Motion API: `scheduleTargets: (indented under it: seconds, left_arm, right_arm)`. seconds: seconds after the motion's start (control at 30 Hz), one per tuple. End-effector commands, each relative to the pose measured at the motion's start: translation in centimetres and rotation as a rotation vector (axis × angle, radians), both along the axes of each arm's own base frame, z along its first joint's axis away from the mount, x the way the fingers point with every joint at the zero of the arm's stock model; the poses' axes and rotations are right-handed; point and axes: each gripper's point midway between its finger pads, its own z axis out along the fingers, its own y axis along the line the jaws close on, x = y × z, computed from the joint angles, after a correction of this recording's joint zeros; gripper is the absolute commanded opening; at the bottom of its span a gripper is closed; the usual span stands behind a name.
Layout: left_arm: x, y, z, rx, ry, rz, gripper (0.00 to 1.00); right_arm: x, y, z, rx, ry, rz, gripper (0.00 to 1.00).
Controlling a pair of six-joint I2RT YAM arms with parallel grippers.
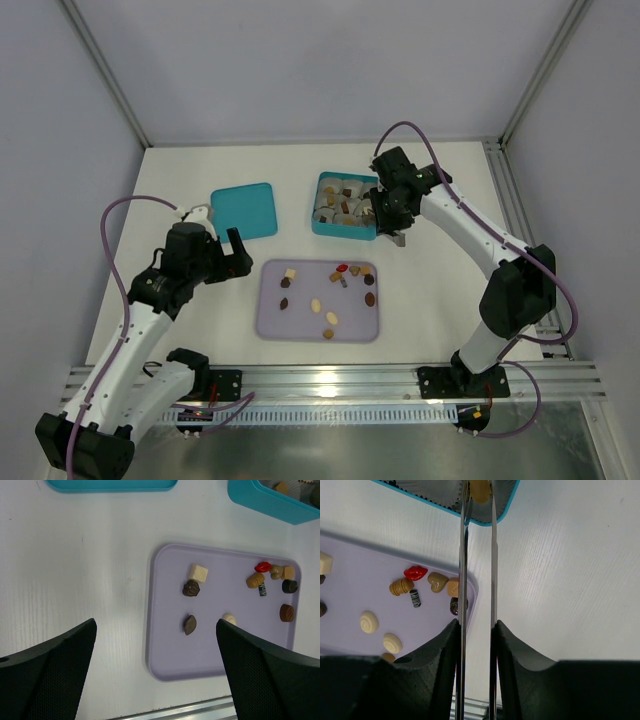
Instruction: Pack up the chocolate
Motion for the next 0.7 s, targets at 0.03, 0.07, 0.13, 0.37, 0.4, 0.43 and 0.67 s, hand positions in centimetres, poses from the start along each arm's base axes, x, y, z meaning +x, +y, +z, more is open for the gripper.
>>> scheduleTargets:
  seconds: [0.03,0.07,0.13,0.37,0.4,0.43,0.67]
  left_arm:
    - [0.30,-0.11,0.52,-0.003,-0.021,-0.002,1.00]
    - [0.25,-0.14,0.53,-0.004,-0.020,-0.003,1.00]
    - [0.30,-0.12,0.52,-0.004,-0.020,-0.001,1.00]
    - [0.28,-0.14,0.56,-0.005,-0.021,-0.002,1.00]
    - [0.27,-0.17,0.56,-0.005,-0.021,-0.004,1.00]
    - [0.28,-0.13,0.56,-0.004,-0.022,-0.003,1.00]
    - [0.28,-0.11,0.59,-0.005,-0.023,-0.001,1.00]
  right_arm:
    - [0.66,0.19,2.56,0.035,-0.078,0.012,0.36]
    - [0.69,0.20,2.62,0.036,-0.080,0.012,0.36]
    - [0.71,0.15,2.66,0.036,-0.079,0.009,0.36]
    - [0.69,0.29,2.82,0.037,-0.081,0.016,0.37]
    - [0.72,0.24,2.82,0.037,-0.081,0.014,0.37]
    - [0.72,0.24,2.80,0.036,-0.079,0.014,0.37]
    - [0.84,0.30,3.18,0.039,-0.086,0.016,0.37]
